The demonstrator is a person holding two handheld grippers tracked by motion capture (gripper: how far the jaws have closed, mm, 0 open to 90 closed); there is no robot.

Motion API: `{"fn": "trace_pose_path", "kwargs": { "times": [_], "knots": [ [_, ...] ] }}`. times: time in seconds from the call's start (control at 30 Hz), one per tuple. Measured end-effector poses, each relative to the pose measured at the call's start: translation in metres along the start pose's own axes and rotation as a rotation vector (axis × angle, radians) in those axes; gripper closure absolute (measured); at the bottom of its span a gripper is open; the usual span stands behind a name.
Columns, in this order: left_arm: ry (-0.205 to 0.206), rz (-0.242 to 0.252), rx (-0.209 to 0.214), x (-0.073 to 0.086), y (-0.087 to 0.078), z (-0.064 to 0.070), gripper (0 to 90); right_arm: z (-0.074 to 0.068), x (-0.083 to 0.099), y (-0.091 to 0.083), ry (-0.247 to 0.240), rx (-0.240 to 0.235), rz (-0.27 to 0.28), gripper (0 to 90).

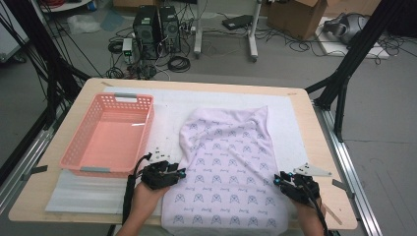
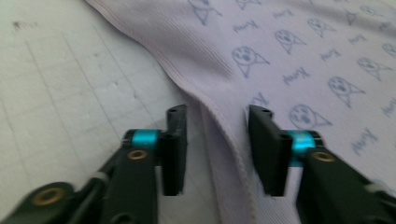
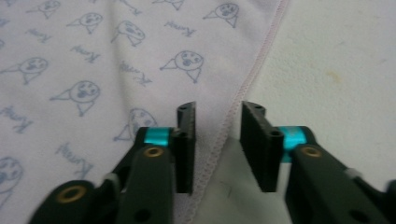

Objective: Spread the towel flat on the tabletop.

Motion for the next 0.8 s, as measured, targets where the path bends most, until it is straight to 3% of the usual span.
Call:
{"fn": "trace_pose_path", "kwargs": {
  "times": [0.03, 0.07, 0.17, 0.37, 0.57, 0.67, 0.73, 0.8],
  "knots": [
    [0.005, -0.004, -0.024, 0.001, -0.001, -0.003, 75.3, 0.000, 0.000, 0.000, 0.001, -0.012, -0.004, 81.0],
    [-0.012, -0.007, -0.017, 0.002, -0.002, -0.003, 84.4, -0.002, 0.001, -0.001, 0.002, -0.029, -0.013, 86.8],
    [-0.020, -0.018, -0.022, 0.007, -0.011, -0.003, 86.0, -0.004, 0.003, -0.004, -0.022, -0.026, -0.026, 87.7],
    [0.004, -0.008, 0.041, 0.023, -0.032, 0.011, 86.0, -0.006, 0.015, -0.021, -0.038, -0.056, -0.055, 88.0],
    [-0.010, 0.009, 0.057, 0.030, -0.050, 0.013, 86.1, -0.009, 0.028, -0.046, -0.046, -0.074, -0.054, 88.1],
    [-0.004, 0.016, 0.073, 0.029, -0.051, 0.019, 81.8, -0.009, 0.035, -0.052, -0.038, -0.077, -0.077, 88.1],
    [-0.013, 0.036, 0.080, 0.024, -0.053, 0.021, 70.6, -0.009, 0.038, -0.054, -0.048, -0.076, -0.097, 88.0],
    [-0.014, 0.053, 0.067, 0.018, -0.053, 0.018, 58.5, -0.010, 0.038, -0.055, -0.014, -0.097, -0.117, 85.0]
  ]
}}
Point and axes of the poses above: each handheld gripper's, and its own axes: y roughly forward along the jaws, x roughly out of its underside, z roughly to its right, the point moved 10 cm from there along y, roughly forward along the jaws, and after that the axes turned 11 degrees about y, right-handed, at the moved point
